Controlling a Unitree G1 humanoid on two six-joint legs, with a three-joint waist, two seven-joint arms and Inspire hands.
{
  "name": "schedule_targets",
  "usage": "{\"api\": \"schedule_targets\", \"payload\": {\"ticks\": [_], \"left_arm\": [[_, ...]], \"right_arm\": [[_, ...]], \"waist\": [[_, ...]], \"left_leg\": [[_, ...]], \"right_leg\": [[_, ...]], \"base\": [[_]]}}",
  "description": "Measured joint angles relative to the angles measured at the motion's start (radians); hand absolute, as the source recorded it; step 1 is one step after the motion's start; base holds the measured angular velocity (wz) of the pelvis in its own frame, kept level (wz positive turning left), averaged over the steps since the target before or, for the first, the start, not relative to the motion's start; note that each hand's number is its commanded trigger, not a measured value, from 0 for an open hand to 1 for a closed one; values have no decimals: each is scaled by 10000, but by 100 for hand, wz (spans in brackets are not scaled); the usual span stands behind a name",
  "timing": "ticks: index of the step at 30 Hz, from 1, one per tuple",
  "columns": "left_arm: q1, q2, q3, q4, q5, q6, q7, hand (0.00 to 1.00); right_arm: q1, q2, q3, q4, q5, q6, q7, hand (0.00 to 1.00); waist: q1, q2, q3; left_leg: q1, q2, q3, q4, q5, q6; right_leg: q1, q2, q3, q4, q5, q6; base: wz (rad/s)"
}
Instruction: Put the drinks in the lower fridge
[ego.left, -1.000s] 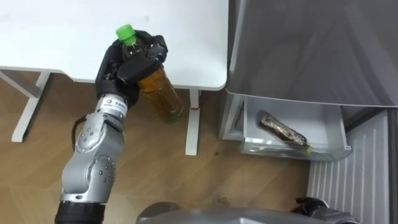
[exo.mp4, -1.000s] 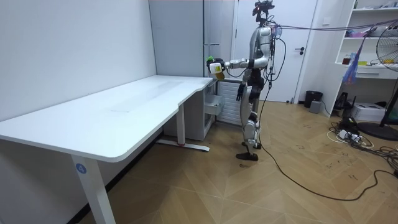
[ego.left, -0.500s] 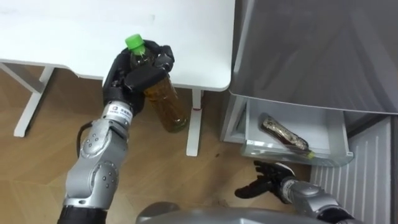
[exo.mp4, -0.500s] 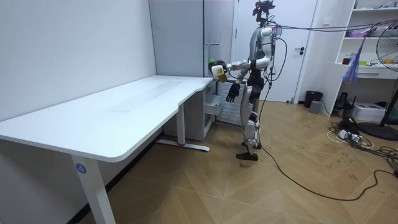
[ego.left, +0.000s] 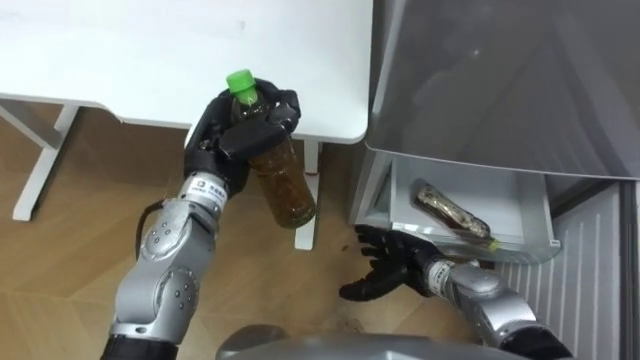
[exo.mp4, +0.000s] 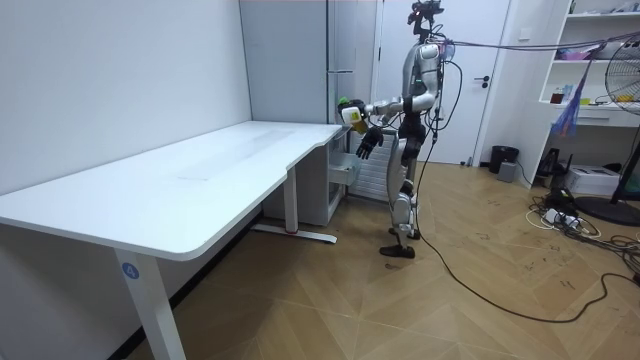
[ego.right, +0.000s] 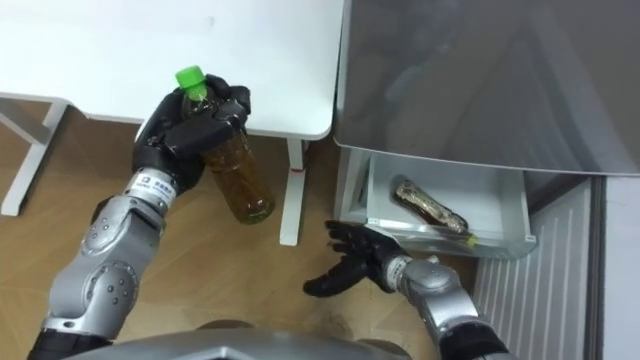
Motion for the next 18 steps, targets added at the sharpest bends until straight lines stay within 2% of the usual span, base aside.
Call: {"api": "schedule_targets", "payload": {"ticks": [3,6,8,13,18], "left_arm": [[0,55,-200,20,-5,-2,-66,100],[0,50,-441,75,-4,-1,-198,100],[0,45,-536,114,9,-2,-248,100],[0,-23,-590,432,54,-2,-609,100],[0,-6,-967,625,235,-3,-851,100]], "right_arm": [[4,-44,282,-468,37,5,385,0],[14,-46,368,-823,41,70,667,0],[23,-46,382,-1040,40,127,825,0],[23,-36,367,-1520,94,186,1182,0],[69,27,367,-1953,250,182,1459,0]], "waist": [[75,24,24],[221,119,120],[238,160,147],[210,166,145],[191,171,140]], "left_leg": [[19,13,1,15,-2,3],[-20,3,-18,14,-14,21],[-61,0,-33,25,-14,22],[-127,-11,-26,40,-13,23],[-98,-18,-44,40,-9,22]], "right_leg": [[26,-13,5,-1,0,0],[18,-27,7,6,0,0],[-25,-33,-1,14,0,0],[-70,-24,-7,6,0,1],[-57,-24,-40,-7,0,1]], "base": [[0],[0],[0],[0],[2]]}}
